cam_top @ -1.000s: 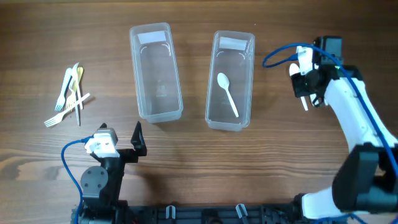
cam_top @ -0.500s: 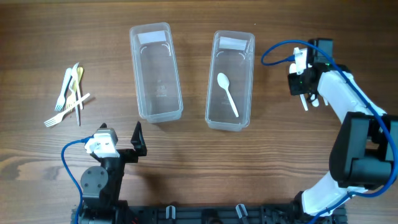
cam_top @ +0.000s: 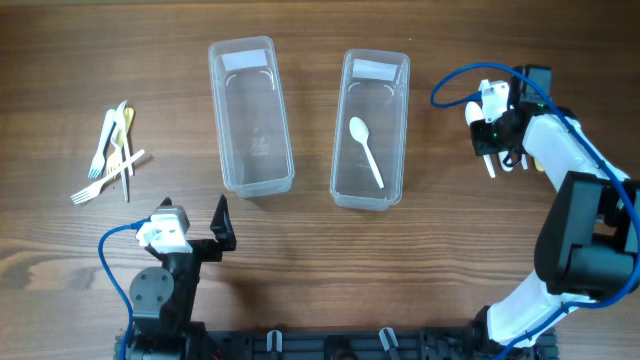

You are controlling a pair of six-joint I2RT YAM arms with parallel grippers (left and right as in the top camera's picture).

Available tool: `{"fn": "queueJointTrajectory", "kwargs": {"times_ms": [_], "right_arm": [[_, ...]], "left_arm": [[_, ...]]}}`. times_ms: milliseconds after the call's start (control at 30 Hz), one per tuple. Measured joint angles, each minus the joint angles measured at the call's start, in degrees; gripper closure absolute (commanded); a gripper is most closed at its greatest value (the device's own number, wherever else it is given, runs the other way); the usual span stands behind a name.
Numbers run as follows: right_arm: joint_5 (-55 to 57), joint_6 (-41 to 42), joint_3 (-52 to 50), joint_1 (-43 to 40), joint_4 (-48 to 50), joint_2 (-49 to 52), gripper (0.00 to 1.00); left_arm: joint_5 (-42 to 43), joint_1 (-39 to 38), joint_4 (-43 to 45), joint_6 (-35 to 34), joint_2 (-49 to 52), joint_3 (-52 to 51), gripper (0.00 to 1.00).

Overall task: Pack container
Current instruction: 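Return the right gripper to the spoons and grasp another white spoon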

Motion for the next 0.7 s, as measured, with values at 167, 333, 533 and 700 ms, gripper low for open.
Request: {"fn": "queueJointTrajectory", "kwargs": {"times_ms": [167,333,533,700], "right_arm": [[-0.15,-0.02,-0.48,0.0,1.46,0.02,0.59],[-0.15,-0.04,-4.92,0.0,7.02,0.02,0.59],[-0.37,-0.02,-6.73,0.0,9.09,0.02,0.6],[-0.61,-0.46,-7.02,0.0,9.77,0.02,0.78]], "left_arm": [[-0.02,0.0,0.0,-0.02,0.0,0.0,0.0],[-0.02,0.0,0.0,-0.02,0.0,0.0,0.0],[-0.02,0.0,0.0,-0.02,0.0,0.0,0.0],[-0.02,0.0,0.0,-0.02,0.0,0.0,0.0]]}}
